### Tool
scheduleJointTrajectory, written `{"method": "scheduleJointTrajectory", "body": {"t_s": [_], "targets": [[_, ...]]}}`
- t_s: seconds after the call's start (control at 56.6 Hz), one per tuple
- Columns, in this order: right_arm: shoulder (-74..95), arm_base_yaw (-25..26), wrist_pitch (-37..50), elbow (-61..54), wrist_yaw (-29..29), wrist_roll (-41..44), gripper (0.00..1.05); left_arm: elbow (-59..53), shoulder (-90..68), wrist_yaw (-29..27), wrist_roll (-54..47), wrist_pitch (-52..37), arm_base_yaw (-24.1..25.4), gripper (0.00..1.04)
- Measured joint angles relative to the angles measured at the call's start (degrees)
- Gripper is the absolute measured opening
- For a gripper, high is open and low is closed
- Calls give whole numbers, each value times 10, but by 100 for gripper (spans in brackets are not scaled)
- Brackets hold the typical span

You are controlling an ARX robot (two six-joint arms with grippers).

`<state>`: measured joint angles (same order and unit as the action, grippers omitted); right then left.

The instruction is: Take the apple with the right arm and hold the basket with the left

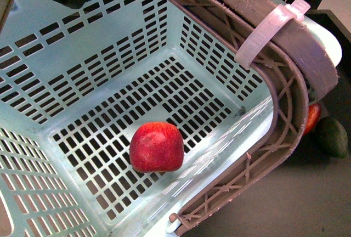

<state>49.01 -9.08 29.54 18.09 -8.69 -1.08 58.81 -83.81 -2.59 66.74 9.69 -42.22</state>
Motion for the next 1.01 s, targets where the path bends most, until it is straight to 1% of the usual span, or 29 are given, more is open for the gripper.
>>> {"method": "scheduleJointTrajectory", "body": {"t_s": [0.035, 0.088, 0.159, 0.23, 0.283, 0.3, 0.336, 0.389, 0.459, 0.954, 1.007], "targets": [[-10, 5, 9, -11, 3, 1, 58, 0, 0, 0, 0, 0, 0, 19], [-35, 17, 15, -38, 14, 5, 44, 0, 0, 1, 0, 0, 0, 19], [-54, 26, 15, -61, 24, 6, 30, 0, 0, 2, 0, 0, 0, 19], [-70, 33, 13, -76, 30, 7, 20, 0, 0, 2, 0, 0, 0, 19], [-88, 38, 10, -89, 38, 7, 9, 0, 0, 2, 0, 0, 0, 19], [-94, 45, 7, -92, 48, 7, 6, 0, 0, 2, 0, 0, 0, 19], [-103, 59, 4, -97, 72, 10, 2, 0, 0, 1, 0, 0, 0, 19], [-116, 78, -1, -105, 82, 9, 2, 0, 0, 1, 0, 0, 0, 19], [-133, 88, -8, -115, 82, 9, 2, 0, 0, 1, 0, 0, 0, 19], [-255, 89, -86, -160, 85, 9, 2, 0, 0, 2, 0, 0, 0, 19], [-266, 89, -78, -170, 86, 9, 2, 0, 0, 2, 0, 0, 0, 19]]}}
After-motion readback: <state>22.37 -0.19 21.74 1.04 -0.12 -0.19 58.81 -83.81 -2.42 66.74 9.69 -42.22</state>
